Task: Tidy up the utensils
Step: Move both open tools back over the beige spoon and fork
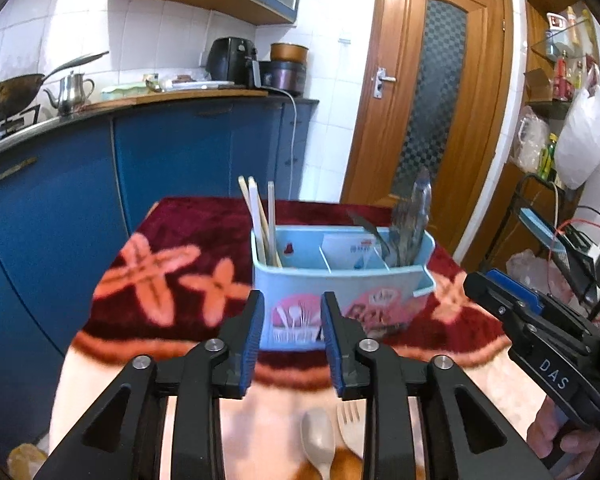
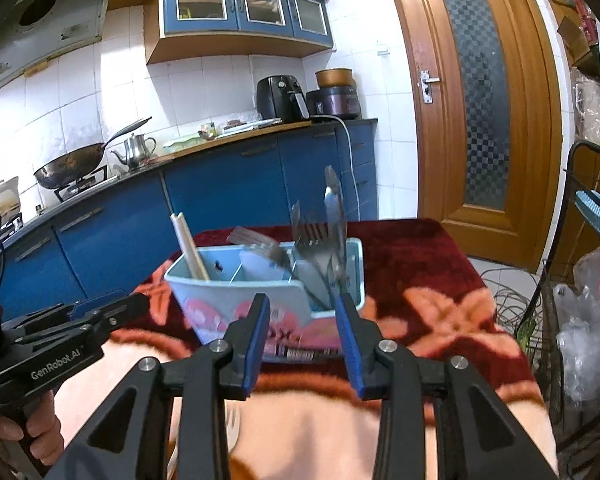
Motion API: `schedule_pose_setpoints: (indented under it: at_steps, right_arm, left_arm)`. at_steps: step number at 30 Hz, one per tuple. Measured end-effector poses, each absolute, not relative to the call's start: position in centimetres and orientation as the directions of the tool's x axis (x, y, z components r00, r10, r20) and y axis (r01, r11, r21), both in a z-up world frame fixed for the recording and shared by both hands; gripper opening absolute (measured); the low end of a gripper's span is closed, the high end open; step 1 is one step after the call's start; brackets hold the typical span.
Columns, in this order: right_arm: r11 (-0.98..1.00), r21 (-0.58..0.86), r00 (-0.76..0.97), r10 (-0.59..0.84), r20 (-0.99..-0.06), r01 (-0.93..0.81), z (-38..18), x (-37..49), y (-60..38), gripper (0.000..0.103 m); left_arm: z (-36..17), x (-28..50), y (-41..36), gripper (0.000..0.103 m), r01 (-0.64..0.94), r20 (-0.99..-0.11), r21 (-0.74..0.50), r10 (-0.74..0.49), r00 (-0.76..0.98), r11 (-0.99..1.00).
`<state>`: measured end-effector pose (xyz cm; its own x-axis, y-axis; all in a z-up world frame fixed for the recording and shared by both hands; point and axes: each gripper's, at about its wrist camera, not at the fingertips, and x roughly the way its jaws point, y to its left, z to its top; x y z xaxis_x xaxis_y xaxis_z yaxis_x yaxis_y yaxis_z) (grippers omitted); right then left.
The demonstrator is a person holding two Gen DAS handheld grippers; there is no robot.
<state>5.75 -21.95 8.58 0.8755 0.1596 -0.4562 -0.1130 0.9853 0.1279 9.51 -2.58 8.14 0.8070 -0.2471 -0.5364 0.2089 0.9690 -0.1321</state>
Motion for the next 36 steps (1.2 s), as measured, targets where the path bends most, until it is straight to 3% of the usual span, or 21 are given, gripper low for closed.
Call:
schedule_pose_setpoints:
  at_steps: [5, 25, 36]
  right_arm:
    - [0.983, 0.145, 0.859, 0.168, -0.483, -0.111, 7.6, 4.1, -21.9, 0.043]
    - [0.989, 0.139, 0.805, 0.121, -0.581, -0.048, 4.1, 0.7, -24.3, 0.044]
    - [0.981, 0.19, 0.794, 0.14, -0.592, -0.032, 2.6, 0.5, -26.0, 0.044]
  left_arm:
    - [6.7, 8.2, -2.6, 0.033, 0.205, -0.582, -0.12, -0.236, 0.778, 0.971]
    - [0.9, 7.1, -4.4, 0.033, 0.191, -0.756, -0.08, -0.185, 0.628, 0.978]
    - [-1.3, 7.6, -5.8, 0.034, 0.22, -0.797, -0.095, -0.206, 0.568, 0.971]
